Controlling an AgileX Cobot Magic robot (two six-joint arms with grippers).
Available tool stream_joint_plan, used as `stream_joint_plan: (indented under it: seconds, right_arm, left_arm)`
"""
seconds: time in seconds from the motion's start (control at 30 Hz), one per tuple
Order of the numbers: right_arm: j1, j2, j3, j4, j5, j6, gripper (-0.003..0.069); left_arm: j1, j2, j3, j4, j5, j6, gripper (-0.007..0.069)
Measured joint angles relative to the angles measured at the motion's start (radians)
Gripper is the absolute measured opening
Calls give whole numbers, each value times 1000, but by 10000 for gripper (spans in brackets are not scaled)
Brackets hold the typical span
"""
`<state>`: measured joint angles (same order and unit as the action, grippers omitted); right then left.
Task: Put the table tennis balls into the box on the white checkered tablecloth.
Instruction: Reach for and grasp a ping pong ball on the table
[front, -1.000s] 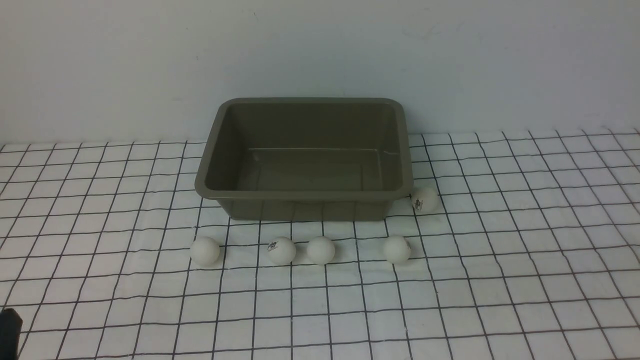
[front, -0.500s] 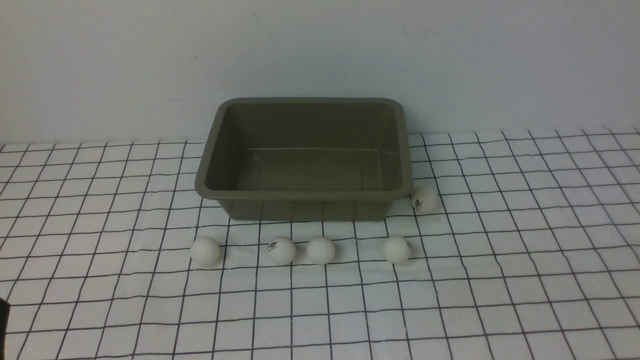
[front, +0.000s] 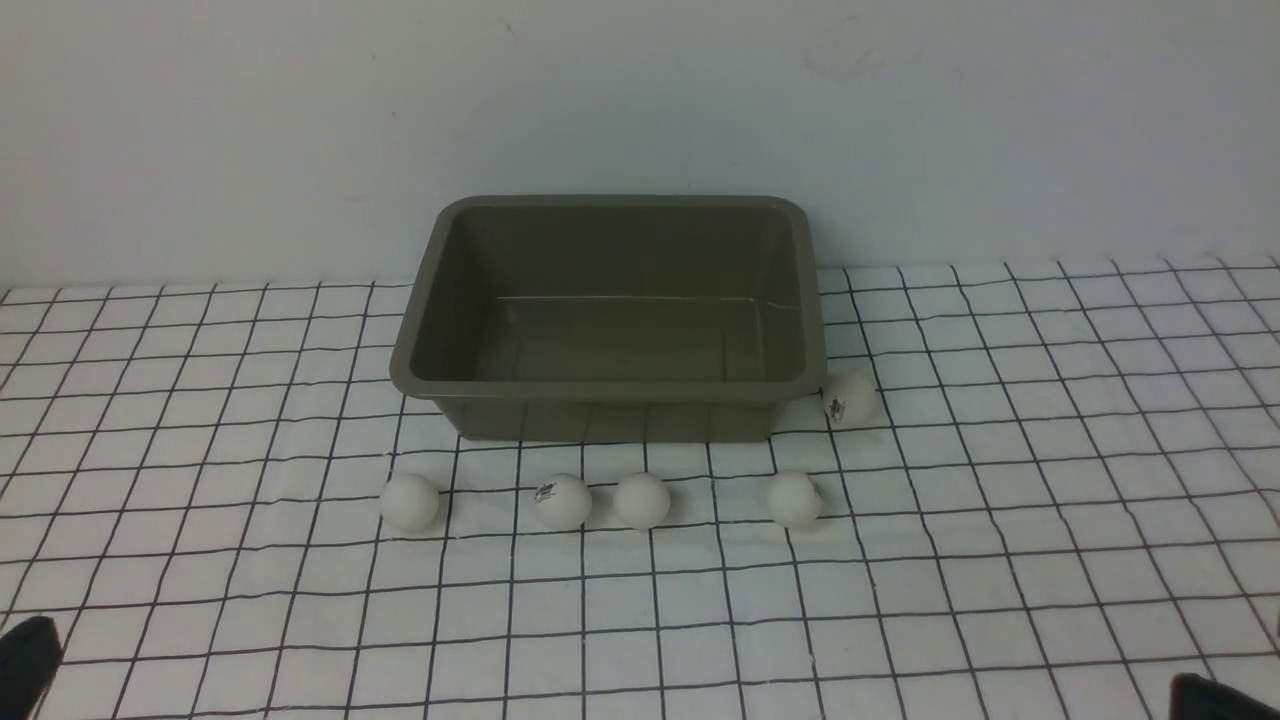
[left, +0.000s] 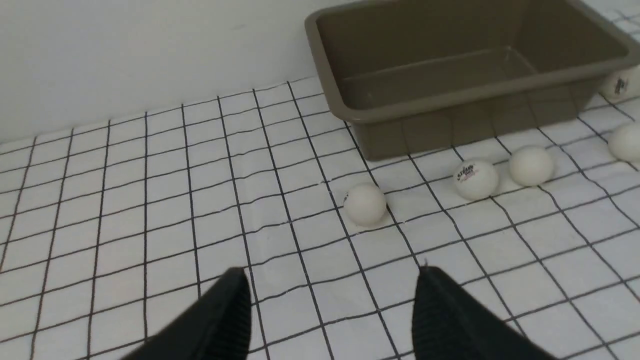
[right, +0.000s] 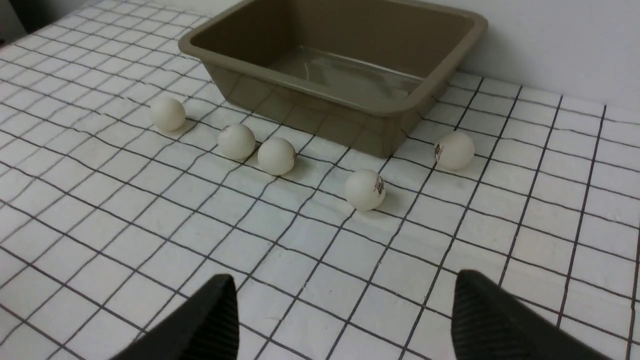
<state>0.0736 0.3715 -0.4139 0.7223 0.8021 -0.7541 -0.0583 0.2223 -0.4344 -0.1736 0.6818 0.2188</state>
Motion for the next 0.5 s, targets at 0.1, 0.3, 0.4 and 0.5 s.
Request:
stream_joint_plan:
  seconds: [0.1, 0.3, 0.4, 0.5]
  right_arm:
    - [0, 163, -53, 27, -8, -101, 514]
    - [0, 519, -263, 84, -25, -204, 514]
    - [0, 717, -377, 84, -29, -229, 514]
    - [0, 834, -433, 82, -31, -248, 514]
  left_arm:
    - [-1, 56, -7, -20, -17, 84, 395]
    - [-2, 89, -7, -29, -121, 171, 395]
    - [-2, 94, -7, -34, -131, 170, 395]
    - [-2, 104, -7, -45, -130, 170, 395]
